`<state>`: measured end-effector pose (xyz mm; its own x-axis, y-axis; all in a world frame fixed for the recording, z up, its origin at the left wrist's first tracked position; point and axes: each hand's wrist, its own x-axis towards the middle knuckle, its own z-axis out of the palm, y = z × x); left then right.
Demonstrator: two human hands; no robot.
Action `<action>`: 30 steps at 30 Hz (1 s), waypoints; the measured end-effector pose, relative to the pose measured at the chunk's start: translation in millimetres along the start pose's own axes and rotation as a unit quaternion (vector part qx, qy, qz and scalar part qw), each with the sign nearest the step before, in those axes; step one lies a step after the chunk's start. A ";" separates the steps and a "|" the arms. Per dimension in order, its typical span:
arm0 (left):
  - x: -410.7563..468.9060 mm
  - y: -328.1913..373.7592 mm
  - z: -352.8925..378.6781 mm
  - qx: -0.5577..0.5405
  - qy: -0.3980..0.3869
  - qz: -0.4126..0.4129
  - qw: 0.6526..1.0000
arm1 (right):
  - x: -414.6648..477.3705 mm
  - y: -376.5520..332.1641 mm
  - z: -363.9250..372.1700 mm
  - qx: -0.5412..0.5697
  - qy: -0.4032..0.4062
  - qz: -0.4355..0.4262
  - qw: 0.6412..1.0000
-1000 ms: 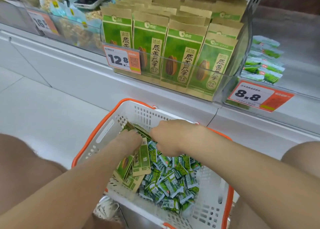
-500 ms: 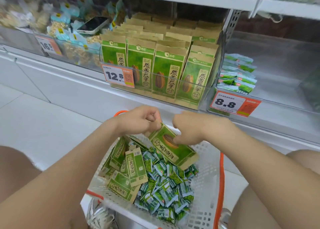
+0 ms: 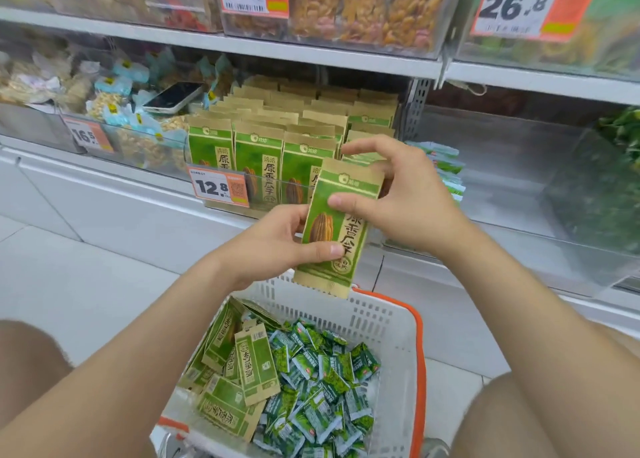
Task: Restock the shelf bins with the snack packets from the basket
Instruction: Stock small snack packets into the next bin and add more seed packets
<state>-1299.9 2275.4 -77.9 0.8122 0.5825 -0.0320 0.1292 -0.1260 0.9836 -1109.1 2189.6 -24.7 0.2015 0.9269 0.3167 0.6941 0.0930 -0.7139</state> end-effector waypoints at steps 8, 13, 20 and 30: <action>18.8 10.4 10.3 -0.006 0.110 0.083 0.990 | 7.1 2.4 -12.5 0.093 0.064 0.067 0.991; 31.5 3.8 4.5 0.151 0.316 0.156 0.923 | 24.3 11.3 -29.1 0.082 0.273 -0.002 0.959; 45.0 -13.2 -2.8 0.396 0.306 0.207 0.841 | 35.2 22.0 -32.5 -0.053 0.187 -0.042 0.980; 53.1 -15.3 1.3 0.463 0.327 0.193 0.801 | 53.2 25.5 -10.1 -0.327 0.075 -0.050 0.941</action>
<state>-1258.0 2307.2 -94.8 0.4608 0.6153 0.6396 0.5526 -0.7628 0.3358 -1073.7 2237.6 -19.8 0.1733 0.8586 0.4825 0.9817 -0.1115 -0.1543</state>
